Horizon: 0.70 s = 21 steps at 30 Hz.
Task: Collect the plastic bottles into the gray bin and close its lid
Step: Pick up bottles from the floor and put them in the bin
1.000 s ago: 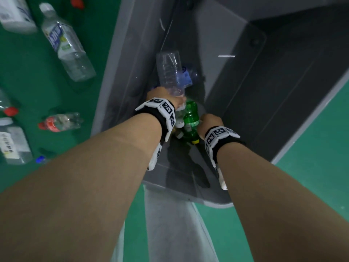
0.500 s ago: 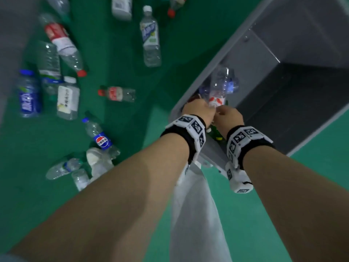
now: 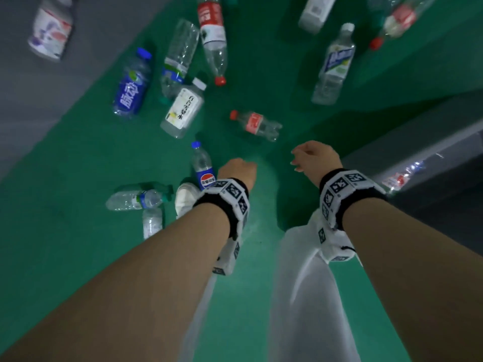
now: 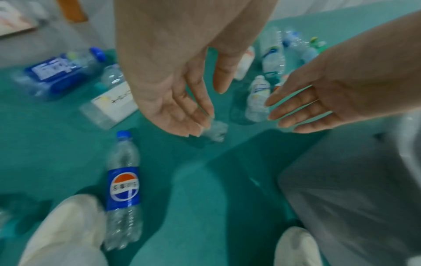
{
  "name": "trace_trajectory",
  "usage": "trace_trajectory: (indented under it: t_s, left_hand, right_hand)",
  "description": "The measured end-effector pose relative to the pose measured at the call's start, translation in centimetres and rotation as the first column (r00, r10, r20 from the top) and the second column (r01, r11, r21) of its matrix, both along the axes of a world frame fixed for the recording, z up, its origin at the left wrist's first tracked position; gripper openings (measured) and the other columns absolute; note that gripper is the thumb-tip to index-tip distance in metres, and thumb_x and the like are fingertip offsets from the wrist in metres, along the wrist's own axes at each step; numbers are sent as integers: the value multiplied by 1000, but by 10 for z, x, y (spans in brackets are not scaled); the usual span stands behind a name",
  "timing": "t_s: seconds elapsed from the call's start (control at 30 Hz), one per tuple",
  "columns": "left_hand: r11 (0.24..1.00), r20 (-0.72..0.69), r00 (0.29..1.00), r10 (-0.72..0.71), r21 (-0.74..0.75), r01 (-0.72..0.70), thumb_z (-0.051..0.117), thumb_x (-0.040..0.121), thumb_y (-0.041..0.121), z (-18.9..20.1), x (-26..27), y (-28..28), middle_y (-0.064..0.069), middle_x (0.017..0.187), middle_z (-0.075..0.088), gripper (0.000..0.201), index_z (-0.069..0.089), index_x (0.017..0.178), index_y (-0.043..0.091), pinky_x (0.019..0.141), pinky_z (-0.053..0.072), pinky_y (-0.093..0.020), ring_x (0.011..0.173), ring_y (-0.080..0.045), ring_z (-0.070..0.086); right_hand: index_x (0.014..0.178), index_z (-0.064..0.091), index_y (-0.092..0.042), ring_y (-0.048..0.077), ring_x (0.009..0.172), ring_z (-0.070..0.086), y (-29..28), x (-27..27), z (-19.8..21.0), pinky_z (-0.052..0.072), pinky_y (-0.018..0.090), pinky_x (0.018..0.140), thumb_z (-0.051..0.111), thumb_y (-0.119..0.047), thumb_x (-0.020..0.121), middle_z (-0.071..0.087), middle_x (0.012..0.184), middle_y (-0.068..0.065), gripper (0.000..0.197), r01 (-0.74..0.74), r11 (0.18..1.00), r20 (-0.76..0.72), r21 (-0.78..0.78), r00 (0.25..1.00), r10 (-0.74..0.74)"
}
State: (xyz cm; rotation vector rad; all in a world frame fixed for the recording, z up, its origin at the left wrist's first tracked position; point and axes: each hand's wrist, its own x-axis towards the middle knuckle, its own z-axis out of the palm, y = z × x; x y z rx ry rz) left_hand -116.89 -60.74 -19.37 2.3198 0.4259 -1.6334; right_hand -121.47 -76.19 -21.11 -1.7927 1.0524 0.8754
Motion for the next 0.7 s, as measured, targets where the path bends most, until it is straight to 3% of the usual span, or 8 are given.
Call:
trace_trajectory:
  t_s: [0.1,0.23,0.33,0.4,0.47,0.5,0.6,0.7]
  left_hand:
    - [995,-23,996,90,56,-88,37,99,18,-42,5,50,-28,123,55,36,58,115,-6,91,44,-39,113,-35,56]
    - [983,-26,995,93,160,-88,44,93,24,-96,2,94,-20,114,60,33,59,112,1,83,42,-36,102,-34,57]
    - [968,-59,998,4,251,11,44,95,15,-133,-7,114,-11,105,53,33,49,128,18,90,36,-36,112,-34,50]
    - [949,-84,995,-59,303,82,47,96,25,-153,-11,121,-11,122,45,40,42,136,26,93,30,-28,124,-40,39]
    - [941,-143,987,-76,317,118,45,97,37,-178,-16,127,-9,114,40,38,44,134,29,102,26,-39,125,-43,31]
    - [937,-138,988,-73,331,116,47,95,43,-190,-19,131,-9,114,39,42,44,134,27,105,24,-43,125,-43,30]
    - [936,-37,996,83,347,-65,63,82,54,-205,-24,126,-16,138,31,76,39,137,8,108,29,-41,130,-38,33]
    - [896,31,994,103,432,-106,65,76,62,-214,-25,121,-14,131,34,89,36,131,-1,104,35,-36,122,-30,40]
  right_hand:
    - [108,66,-13,27,98,65,28,20,-40,52,36,92,48,-24,93,69,107,8,26,-100,995,-5,-19,995,100]
    - [124,58,-13,31,108,57,54,36,-90,43,27,84,49,-16,93,58,121,12,33,-296,942,-30,-159,955,295]
    - [137,45,-14,31,125,44,67,40,-130,42,36,98,54,-10,87,42,138,15,51,-335,901,-11,-276,938,346]
    - [143,36,-15,29,137,30,72,42,-152,34,40,107,59,-14,86,33,149,12,62,-394,855,-23,-337,911,411]
    - [149,26,-17,28,144,18,76,42,-171,27,45,114,63,-19,87,25,155,9,72,-431,834,-26,-345,892,451]
    - [150,23,-17,28,144,16,77,43,-181,26,47,115,65,-22,86,24,155,9,76,-442,825,-25,-353,885,464]
    - [150,21,-17,29,141,23,79,43,-198,29,49,112,69,-27,84,32,150,10,82,-441,801,-26,-405,881,472]
    - [146,27,-18,29,133,35,81,41,-209,36,48,106,71,-25,82,41,141,10,77,-354,844,-20,-403,925,378]
